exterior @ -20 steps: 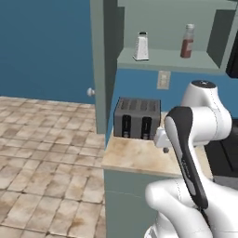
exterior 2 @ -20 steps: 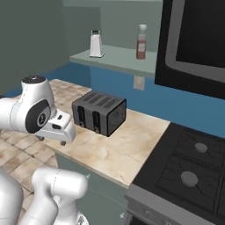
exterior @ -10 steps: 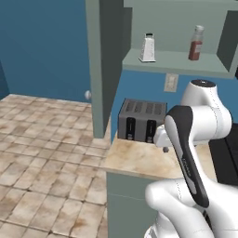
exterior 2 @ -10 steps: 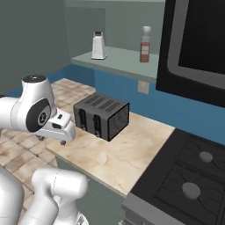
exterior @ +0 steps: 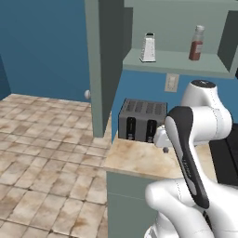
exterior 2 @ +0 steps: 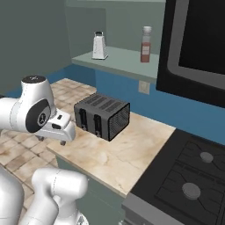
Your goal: Pick the cheese from the fridge and the cheese grater from the cabinet and place them next to the salad bowl.
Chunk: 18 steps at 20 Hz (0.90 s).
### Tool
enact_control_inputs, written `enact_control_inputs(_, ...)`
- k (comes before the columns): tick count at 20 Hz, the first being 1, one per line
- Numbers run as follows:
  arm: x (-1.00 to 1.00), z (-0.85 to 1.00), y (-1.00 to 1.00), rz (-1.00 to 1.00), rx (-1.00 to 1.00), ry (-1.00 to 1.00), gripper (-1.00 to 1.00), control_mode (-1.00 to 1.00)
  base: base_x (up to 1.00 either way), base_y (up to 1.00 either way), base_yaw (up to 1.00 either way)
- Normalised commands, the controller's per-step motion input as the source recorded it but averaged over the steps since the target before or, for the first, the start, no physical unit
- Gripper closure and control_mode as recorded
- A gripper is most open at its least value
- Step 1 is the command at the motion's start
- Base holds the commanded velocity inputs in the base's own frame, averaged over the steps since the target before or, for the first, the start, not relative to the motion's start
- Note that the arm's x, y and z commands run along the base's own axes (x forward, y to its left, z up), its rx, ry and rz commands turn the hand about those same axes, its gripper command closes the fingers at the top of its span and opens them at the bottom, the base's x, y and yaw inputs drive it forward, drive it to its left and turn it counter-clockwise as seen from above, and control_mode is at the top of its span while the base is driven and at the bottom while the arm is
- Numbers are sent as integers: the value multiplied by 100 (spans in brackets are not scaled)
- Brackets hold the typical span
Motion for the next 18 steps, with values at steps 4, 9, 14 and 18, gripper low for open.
enact_control_inputs(4, 0, 0, 0, 0, 0, 0, -100, -100, 0, 0, 0)
enact_control_inputs(9, 0, 1, 0, 0, 0, -3, -100, -100, 0, 0, 0)
enact_control_inputs(14, -14, 26, -1, 0, -1, -25, -100, -100, 0, 0, 0)
enact_control_inputs(18, -16, 57, -5, 9, 0, -37, -100, -100, 0, 0, 0)
